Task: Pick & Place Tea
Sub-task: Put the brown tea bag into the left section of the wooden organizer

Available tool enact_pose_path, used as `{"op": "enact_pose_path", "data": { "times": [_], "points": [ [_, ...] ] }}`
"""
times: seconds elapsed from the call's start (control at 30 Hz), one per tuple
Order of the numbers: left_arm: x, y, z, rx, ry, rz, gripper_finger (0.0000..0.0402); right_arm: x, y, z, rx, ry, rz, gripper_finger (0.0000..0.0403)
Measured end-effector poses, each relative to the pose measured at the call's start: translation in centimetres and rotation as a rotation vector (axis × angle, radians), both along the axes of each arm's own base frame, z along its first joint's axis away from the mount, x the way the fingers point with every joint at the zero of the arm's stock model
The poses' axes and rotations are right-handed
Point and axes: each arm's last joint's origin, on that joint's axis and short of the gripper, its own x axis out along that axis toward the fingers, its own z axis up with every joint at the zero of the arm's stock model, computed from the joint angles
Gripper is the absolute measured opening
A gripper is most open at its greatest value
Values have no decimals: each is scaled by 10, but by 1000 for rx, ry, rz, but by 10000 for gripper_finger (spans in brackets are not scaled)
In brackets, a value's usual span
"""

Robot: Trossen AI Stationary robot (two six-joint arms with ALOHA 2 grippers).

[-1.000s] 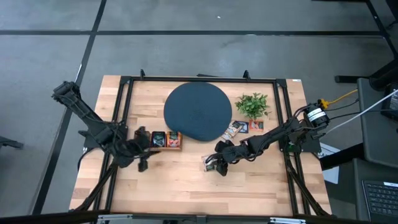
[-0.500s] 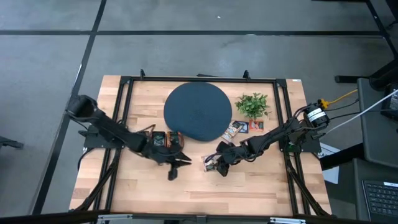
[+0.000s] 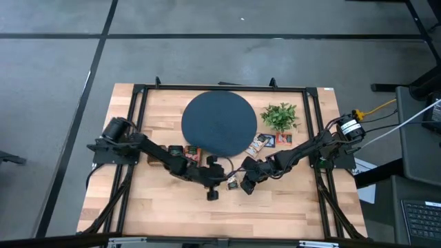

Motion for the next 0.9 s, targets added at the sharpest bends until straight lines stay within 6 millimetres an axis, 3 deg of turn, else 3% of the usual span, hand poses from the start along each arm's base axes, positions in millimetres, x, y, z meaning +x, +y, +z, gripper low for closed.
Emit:
{"op": "enact_pose_path", "data": {
  "times": [0.43, 0.7, 0.9],
  "points": [
    [14, 10, -32, -9, 177, 49, 2, 0, 2, 0, -10, -12, 23, 154],
    [20, 17, -46, -89, 197, 92, 3, 2, 3, 2, 4, -43, 27, 154],
    [22, 16, -46, -114, 161, 93, 5, 3, 3, 2, -3, -54, 30, 154]
  ]
}}
